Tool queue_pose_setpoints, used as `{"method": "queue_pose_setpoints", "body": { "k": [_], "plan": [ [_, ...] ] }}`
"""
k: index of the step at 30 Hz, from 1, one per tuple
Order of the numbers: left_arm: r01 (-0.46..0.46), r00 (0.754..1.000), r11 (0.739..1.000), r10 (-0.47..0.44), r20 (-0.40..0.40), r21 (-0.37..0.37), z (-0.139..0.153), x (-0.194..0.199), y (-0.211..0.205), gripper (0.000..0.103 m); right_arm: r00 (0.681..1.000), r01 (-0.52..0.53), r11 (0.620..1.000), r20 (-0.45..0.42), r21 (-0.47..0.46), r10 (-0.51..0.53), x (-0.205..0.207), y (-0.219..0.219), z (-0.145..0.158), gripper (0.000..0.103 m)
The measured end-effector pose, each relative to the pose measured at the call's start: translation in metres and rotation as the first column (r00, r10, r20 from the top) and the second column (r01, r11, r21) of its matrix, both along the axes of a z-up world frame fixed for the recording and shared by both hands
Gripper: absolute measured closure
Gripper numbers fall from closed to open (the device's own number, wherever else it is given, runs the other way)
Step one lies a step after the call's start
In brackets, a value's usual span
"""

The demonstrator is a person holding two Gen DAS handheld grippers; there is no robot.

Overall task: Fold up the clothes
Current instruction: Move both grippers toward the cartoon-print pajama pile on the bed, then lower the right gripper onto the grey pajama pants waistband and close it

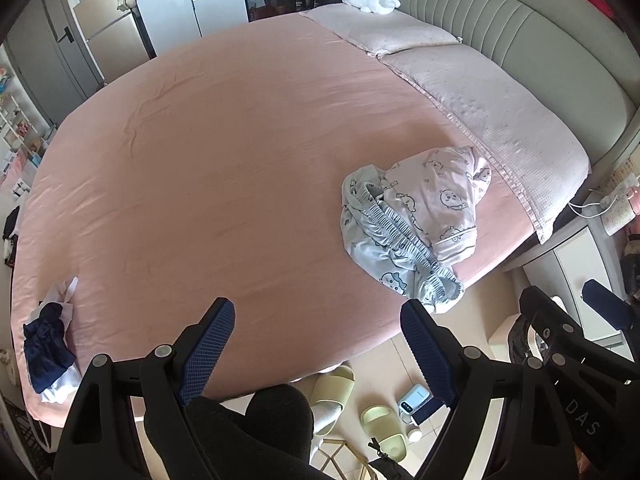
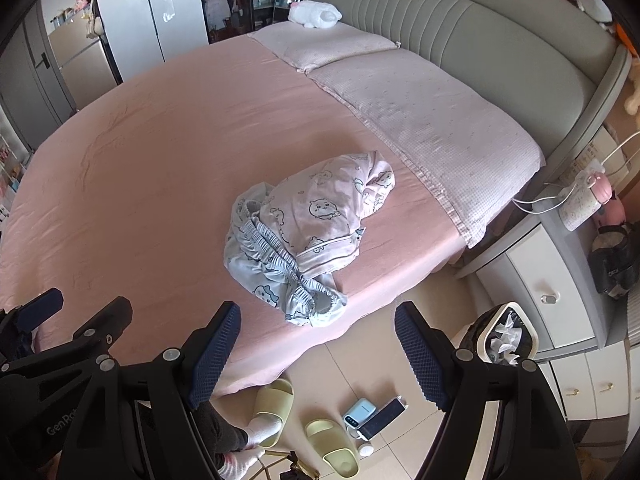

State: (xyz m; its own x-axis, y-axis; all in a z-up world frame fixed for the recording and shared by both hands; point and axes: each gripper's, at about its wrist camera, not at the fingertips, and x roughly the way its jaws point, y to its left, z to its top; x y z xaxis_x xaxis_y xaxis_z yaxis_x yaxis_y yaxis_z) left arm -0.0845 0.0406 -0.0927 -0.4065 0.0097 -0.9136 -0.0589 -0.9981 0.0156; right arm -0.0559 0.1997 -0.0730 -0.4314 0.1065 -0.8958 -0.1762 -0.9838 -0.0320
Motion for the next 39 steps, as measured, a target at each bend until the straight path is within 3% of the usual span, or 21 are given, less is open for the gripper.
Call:
{"method": "queue_pose_setpoints", "body": {
  "k": [11, 19, 23, 26, 32, 39],
  "plan": [
    [0.028, 0.999, 1.000, -0.027, 0.045, -0.005, -0.031, -0.019, 0.009, 0.018, 0.998, 0.021, 0.999, 0.064, -0.028, -0.019, -0.016, 0.013, -0.040, 0.024],
    [0.026, 0.997, 0.999, -0.028, 0.076, 0.033, -0.065, -0.038, 0.009, 0.018, 1.000, -0.018, 0.999, -0.011, -0.038, 0.018, -0.032, 0.017, -0.069, 0.024],
    [0.026, 0.995, 0.997, -0.033, 0.091, 0.078, -0.083, -0.044, 0.007, 0.018, 1.000, 0.019, 0.994, -0.021, -0.111, -0.022, -0.038, 0.028, -0.090, 0.024],
    [0.049, 0.995, 0.994, -0.056, 0.078, 0.098, -0.090, -0.042, 0.010, 0.018, 0.997, 0.056, 0.987, -0.034, -0.148, -0.062, -0.038, 0.034, -0.103, 0.024],
    [0.116, 0.993, 0.993, -0.116, -0.002, 0.035, -0.091, -0.039, 0.024, 0.018, 0.995, 0.073, 0.982, -0.048, -0.177, -0.082, -0.038, 0.044, -0.121, 0.024],
    [0.133, 0.991, 0.988, -0.131, -0.029, 0.083, -0.115, -0.048, 0.026, 0.018, 0.965, 0.147, 0.952, -0.171, -0.267, -0.197, -0.035, 0.069, -0.141, 0.024]
  ]
}}
